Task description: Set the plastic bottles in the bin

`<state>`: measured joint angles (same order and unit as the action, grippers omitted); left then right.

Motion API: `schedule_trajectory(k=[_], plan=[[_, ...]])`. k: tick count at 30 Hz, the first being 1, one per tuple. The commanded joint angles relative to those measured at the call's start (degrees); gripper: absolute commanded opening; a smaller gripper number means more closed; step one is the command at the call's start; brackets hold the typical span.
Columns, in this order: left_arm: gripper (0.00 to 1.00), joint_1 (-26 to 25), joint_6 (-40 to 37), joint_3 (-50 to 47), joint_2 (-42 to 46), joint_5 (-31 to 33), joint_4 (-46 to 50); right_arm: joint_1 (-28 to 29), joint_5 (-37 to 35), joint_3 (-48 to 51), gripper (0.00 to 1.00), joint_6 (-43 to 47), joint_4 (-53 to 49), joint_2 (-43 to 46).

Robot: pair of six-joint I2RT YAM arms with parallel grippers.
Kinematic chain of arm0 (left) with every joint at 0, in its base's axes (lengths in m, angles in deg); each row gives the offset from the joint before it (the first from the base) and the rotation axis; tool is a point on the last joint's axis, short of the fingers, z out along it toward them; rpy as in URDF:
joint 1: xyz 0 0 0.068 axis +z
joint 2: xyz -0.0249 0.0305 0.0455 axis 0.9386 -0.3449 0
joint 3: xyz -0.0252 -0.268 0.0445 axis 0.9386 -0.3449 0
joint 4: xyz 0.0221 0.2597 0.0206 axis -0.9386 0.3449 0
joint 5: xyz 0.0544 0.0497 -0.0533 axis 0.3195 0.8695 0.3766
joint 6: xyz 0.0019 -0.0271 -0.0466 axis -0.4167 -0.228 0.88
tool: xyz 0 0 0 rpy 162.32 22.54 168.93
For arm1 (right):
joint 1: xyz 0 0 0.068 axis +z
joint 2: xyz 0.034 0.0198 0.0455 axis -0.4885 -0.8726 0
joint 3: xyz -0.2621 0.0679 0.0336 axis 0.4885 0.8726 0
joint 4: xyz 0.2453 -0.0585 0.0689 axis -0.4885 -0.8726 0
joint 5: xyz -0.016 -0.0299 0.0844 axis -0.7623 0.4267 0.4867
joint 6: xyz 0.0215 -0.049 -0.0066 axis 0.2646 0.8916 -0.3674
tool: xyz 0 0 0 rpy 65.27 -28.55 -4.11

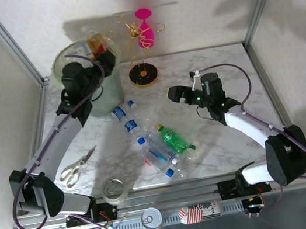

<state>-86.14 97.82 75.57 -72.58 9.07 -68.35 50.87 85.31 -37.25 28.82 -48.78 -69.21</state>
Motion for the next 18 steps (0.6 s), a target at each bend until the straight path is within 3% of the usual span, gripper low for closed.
schedule_trajectory(k=[1, 11, 14, 18], plan=[[0.55, 3.6, -2.1, 3.8, -1.8, 2.0, 8.1, 0.3, 1.6, 0.8, 0.99, -0.6, 2.2, 0.1], [0.57, 8.3, -3.4, 8.0, -7.0, 5.1, 15.8, 0.5, 0.6, 0.5, 0.99, 0.3, 1.5, 0.5], [0.62, 8.3, -3.5, 8.0, -8.0, 6.2, 16.9, 0.5, 0.6, 0.5, 0.99, 0.2, 1.3, 0.4], [0.8, 8.3, -3.2, 8.0, -8.4, 6.8, 17.1, 0.8, 0.5, 0.2, 0.99, 0.9, 1.3, 0.2]])
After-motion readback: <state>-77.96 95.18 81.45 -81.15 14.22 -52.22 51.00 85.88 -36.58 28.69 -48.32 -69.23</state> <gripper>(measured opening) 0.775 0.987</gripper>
